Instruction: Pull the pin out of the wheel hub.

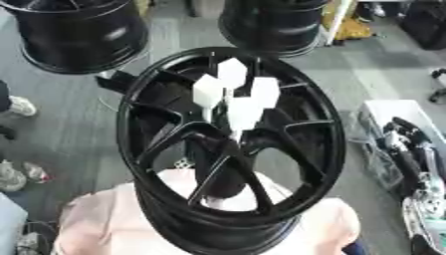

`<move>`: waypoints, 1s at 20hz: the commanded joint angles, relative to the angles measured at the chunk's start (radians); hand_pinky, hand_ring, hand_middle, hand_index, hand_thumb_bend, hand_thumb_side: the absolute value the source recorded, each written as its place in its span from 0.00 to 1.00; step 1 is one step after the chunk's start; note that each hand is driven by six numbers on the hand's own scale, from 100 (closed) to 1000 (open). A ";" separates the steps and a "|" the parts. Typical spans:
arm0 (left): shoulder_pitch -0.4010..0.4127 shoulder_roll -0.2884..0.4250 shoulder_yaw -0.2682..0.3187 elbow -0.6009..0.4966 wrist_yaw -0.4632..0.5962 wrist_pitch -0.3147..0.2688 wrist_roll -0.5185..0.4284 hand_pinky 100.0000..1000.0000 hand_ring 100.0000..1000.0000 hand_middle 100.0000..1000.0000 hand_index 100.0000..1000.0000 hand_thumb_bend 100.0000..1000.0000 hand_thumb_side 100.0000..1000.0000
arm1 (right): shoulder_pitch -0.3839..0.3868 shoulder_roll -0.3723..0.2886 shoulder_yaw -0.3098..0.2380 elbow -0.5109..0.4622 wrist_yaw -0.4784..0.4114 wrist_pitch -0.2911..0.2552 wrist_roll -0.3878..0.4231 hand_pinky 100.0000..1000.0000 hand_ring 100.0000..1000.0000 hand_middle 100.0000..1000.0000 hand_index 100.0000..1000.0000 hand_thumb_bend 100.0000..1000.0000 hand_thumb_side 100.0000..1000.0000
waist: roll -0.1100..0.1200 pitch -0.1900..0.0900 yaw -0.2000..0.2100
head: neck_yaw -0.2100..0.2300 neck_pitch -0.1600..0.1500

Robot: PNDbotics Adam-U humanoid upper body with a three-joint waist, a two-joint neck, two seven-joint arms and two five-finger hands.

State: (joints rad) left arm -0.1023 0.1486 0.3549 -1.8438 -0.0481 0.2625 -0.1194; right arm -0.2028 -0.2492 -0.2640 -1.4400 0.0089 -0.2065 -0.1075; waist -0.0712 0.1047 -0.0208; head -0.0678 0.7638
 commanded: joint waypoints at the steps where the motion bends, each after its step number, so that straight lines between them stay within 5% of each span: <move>1: -0.002 0.012 0.003 -0.019 0.001 0.001 0.000 0.68 0.54 0.56 0.59 0.18 0.67 | -0.056 -0.113 -0.010 -0.040 0.029 0.001 -0.006 0.63 0.55 0.63 0.80 0.09 0.35 | -0.001 -0.015 0.002 | 0.003 0.006; 5: 0.000 0.017 0.000 -0.017 0.000 0.000 -0.003 0.68 0.54 0.56 0.59 0.18 0.67 | -0.154 -0.276 0.044 -0.062 0.071 -0.007 0.048 0.65 0.58 0.66 0.82 0.10 0.34 | -0.005 -0.019 0.008 | 0.003 0.006; 10: 0.001 0.021 -0.005 -0.014 -0.001 -0.001 -0.008 0.68 0.54 0.56 0.59 0.18 0.67 | -0.269 -0.453 0.158 -0.074 0.092 -0.056 0.212 0.69 0.63 0.72 0.85 0.12 0.32 | -0.009 -0.024 0.013 | -0.002 0.006; 20: 0.003 0.028 -0.009 -0.011 -0.004 -0.003 -0.014 0.68 0.54 0.56 0.59 0.18 0.67 | -0.473 -0.574 0.369 -0.028 0.105 -0.178 0.600 0.77 0.76 0.83 0.90 0.24 0.28 | -0.013 -0.031 0.024 | -0.014 0.006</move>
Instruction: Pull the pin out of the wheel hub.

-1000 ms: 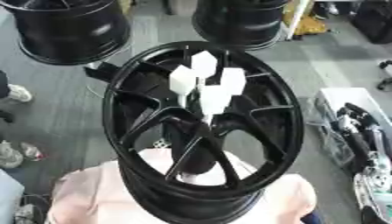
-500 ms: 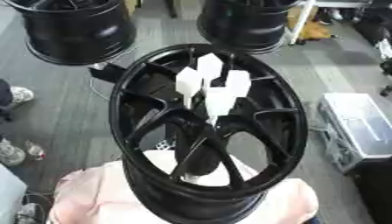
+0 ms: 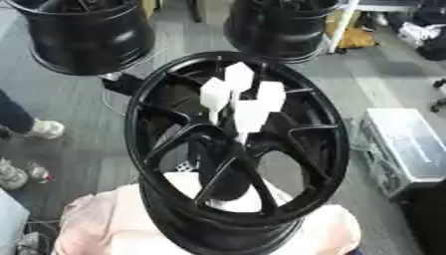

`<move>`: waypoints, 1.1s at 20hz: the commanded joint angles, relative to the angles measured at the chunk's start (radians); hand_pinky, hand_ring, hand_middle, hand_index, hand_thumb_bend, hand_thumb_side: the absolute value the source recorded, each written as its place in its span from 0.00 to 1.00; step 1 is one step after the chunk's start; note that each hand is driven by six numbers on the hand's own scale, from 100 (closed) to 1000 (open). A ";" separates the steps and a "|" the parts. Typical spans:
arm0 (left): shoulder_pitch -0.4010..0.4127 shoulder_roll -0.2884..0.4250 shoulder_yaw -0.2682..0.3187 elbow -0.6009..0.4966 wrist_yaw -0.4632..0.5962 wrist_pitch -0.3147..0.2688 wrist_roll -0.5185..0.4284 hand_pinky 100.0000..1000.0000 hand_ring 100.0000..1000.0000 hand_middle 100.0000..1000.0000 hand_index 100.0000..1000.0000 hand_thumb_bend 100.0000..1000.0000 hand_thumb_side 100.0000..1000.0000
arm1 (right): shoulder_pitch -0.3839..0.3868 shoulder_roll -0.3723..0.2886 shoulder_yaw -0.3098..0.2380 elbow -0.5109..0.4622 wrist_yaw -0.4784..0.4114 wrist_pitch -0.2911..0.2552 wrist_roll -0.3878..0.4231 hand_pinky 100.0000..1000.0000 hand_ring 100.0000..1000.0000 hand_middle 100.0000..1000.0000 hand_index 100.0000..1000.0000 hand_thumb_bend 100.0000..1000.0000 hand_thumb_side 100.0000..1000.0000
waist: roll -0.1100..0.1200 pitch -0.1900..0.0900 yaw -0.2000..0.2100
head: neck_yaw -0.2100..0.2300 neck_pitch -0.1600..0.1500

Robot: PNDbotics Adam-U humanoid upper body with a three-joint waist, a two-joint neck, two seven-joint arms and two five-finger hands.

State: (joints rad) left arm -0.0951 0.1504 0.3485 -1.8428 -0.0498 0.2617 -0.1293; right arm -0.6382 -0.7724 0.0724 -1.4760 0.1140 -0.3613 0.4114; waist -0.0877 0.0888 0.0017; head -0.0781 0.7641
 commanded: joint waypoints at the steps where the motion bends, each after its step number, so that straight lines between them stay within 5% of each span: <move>1: -0.004 0.026 -0.003 -0.011 -0.003 -0.003 -0.005 0.68 0.54 0.56 0.59 0.18 0.67 | -0.052 -0.052 0.049 0.015 -0.005 -0.031 0.116 0.77 0.77 0.83 0.90 0.25 0.28 | 0.003 -0.015 0.002 | -0.004 0.006; 9: -0.004 0.030 -0.006 -0.009 -0.004 -0.005 -0.008 0.68 0.54 0.56 0.59 0.18 0.67 | -0.144 -0.031 0.142 0.085 -0.033 -0.057 0.335 0.79 0.79 0.85 0.92 0.27 0.30 | 0.001 -0.018 0.005 | -0.004 0.006; 22: -0.004 0.027 -0.009 -0.009 -0.004 -0.005 -0.013 0.67 0.54 0.56 0.59 0.18 0.67 | -0.222 0.081 0.201 0.219 -0.008 -0.085 0.387 0.77 0.78 0.83 0.92 0.32 0.35 | 0.000 -0.016 0.019 | -0.006 0.006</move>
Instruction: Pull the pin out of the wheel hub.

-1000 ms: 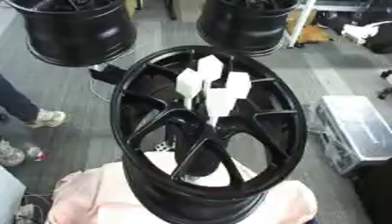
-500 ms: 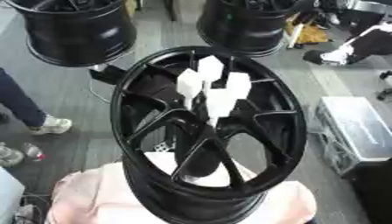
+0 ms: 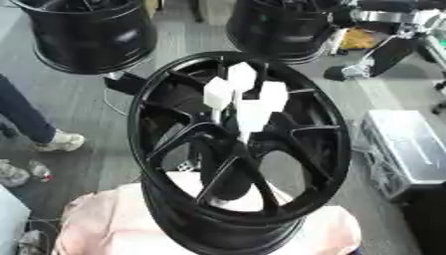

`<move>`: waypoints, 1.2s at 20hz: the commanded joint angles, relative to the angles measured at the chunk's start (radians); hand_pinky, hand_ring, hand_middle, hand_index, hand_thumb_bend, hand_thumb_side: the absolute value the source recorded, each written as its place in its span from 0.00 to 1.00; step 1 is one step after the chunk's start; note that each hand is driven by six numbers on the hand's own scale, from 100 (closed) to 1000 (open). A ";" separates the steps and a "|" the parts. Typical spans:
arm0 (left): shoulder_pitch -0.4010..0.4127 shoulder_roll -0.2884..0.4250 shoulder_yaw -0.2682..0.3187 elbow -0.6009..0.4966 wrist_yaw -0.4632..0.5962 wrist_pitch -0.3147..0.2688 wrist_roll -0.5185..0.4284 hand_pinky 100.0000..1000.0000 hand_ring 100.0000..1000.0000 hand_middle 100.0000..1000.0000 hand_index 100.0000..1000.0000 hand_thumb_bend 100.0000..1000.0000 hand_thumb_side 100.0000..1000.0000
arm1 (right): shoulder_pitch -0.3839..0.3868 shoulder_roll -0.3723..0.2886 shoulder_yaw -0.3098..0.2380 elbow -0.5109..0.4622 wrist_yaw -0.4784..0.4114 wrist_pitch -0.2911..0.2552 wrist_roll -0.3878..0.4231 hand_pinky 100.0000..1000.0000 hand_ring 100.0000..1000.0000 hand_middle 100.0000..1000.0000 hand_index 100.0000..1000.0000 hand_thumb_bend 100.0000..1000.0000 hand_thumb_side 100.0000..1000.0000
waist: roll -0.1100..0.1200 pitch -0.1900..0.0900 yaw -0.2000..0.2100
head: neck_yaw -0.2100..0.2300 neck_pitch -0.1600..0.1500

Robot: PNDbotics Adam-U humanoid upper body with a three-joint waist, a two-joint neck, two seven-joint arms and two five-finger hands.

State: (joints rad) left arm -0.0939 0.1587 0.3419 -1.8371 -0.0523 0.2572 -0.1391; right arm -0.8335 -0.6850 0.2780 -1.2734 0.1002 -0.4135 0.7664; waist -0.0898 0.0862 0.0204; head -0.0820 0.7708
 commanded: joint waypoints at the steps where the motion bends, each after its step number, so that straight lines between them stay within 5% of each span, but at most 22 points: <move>1: -0.005 0.018 -0.002 -0.014 -0.002 0.000 -0.003 0.67 0.54 0.56 0.59 0.18 0.67 | -0.030 0.002 -0.002 0.025 0.008 -0.034 0.032 0.77 0.78 0.83 0.92 0.32 0.35 | 0.002 -0.013 0.001 | -0.002 -0.001; 24: -0.003 0.014 -0.003 -0.014 0.000 0.001 -0.007 0.67 0.54 0.56 0.59 0.18 0.67 | -0.051 0.098 0.041 0.125 0.054 -0.065 0.086 0.76 0.77 0.82 0.91 0.32 0.35 | 0.003 -0.011 0.008 | -0.004 -0.001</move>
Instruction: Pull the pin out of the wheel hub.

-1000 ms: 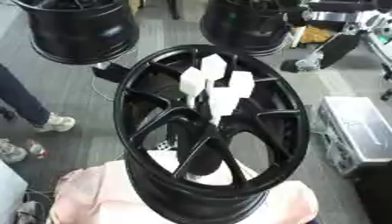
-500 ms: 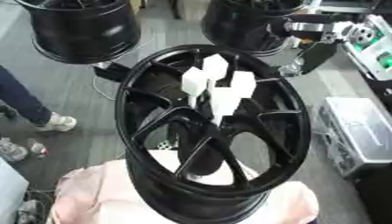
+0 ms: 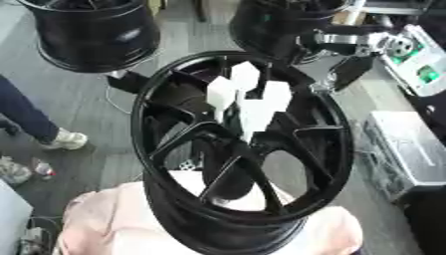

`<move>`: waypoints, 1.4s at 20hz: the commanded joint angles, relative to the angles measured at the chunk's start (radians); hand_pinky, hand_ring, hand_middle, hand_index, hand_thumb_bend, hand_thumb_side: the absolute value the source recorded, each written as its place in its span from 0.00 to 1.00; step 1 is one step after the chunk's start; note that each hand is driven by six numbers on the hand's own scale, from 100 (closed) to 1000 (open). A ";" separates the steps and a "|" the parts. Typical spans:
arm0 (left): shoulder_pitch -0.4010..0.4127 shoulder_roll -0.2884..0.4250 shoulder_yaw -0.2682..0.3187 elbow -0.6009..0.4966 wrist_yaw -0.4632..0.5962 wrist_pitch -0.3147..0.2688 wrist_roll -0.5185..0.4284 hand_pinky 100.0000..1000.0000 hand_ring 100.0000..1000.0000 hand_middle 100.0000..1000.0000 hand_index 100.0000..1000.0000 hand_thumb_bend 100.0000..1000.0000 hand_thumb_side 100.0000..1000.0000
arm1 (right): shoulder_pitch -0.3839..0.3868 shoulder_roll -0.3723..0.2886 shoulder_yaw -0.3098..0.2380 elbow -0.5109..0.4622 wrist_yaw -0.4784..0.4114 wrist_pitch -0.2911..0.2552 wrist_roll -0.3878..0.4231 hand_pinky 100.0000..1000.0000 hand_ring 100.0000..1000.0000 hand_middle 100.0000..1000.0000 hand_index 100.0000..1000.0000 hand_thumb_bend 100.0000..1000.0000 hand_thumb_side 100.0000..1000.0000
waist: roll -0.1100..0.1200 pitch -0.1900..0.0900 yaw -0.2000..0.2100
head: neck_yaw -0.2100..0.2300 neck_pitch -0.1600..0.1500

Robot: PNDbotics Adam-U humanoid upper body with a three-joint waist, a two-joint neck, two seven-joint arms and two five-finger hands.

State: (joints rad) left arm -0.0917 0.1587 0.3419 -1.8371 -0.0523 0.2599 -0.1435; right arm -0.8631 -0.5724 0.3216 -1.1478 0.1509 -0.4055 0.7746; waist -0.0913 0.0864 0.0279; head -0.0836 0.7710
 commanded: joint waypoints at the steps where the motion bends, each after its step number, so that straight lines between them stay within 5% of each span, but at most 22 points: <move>1: -0.005 0.014 -0.003 -0.014 0.000 -0.002 -0.003 0.67 0.54 0.56 0.59 0.18 0.67 | -0.021 -0.013 0.000 0.000 0.004 -0.075 0.081 0.76 0.77 0.82 0.91 0.32 0.35 | 0.005 -0.011 0.000 | -0.002 -0.001; 28: -0.008 0.013 -0.004 -0.014 0.000 -0.002 -0.006 0.67 0.54 0.56 0.59 0.18 0.67 | -0.013 0.034 0.025 0.067 0.076 -0.103 0.128 0.76 0.76 0.78 0.90 0.32 0.35 | 0.006 -0.011 0.003 | -0.003 -0.001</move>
State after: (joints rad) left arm -0.0905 0.1586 0.3417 -1.8370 -0.0523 0.2594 -0.1449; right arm -0.8612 -0.5227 0.3576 -1.0827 0.2181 -0.3900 0.7901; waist -0.0905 0.0866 0.0312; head -0.0854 0.7711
